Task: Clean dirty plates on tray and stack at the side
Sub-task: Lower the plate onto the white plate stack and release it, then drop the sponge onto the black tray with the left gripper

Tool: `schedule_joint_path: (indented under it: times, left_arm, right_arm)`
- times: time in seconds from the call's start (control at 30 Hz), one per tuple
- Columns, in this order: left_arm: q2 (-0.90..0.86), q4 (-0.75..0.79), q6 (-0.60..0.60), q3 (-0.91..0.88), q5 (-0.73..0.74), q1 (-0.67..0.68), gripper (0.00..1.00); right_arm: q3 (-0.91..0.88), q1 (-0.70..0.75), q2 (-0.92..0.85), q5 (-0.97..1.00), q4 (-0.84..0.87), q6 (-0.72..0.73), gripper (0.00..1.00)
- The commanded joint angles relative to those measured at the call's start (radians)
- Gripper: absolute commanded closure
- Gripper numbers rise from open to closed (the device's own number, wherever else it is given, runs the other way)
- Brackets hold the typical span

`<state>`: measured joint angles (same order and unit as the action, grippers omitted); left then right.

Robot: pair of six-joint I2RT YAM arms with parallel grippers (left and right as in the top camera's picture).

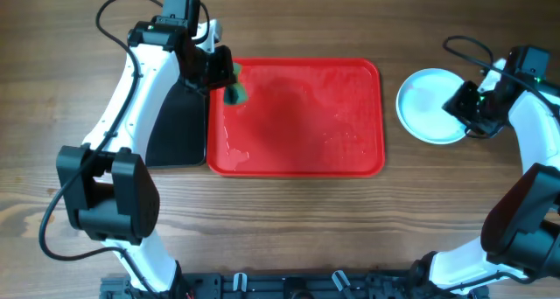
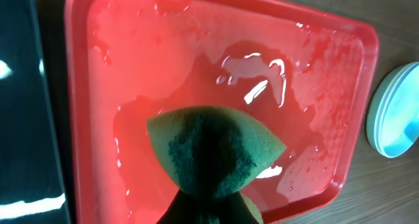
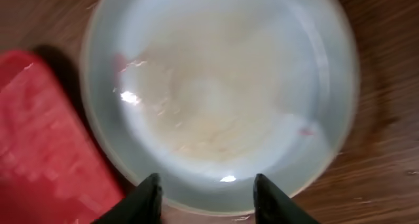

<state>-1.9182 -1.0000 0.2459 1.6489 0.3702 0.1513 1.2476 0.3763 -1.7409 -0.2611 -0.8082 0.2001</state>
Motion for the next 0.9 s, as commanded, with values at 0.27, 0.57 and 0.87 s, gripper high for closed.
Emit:
schedule_joint_path:
  times: [0.27,0.57,0.87]
  left_arm:
    - [0.111,-0.195,0.085,0.002,-0.372,-0.158,0.96]
    - [0.085,0.024,0.083,-0.211,-0.451,-0.17,0.96]
    - [0.085,0.299,0.084,-0.407,-0.451,-0.171,0.87]
  right_arm:
    - [0.073,-0.201,0.189,-0.156,-0.045,-0.066,0.29]
    - [0.072,-0.349,0.185,-0.024,-0.047,-0.037,0.09]
    - [0.072,-0.357,0.185,-0.024,-0.069,-0.04,0.1]
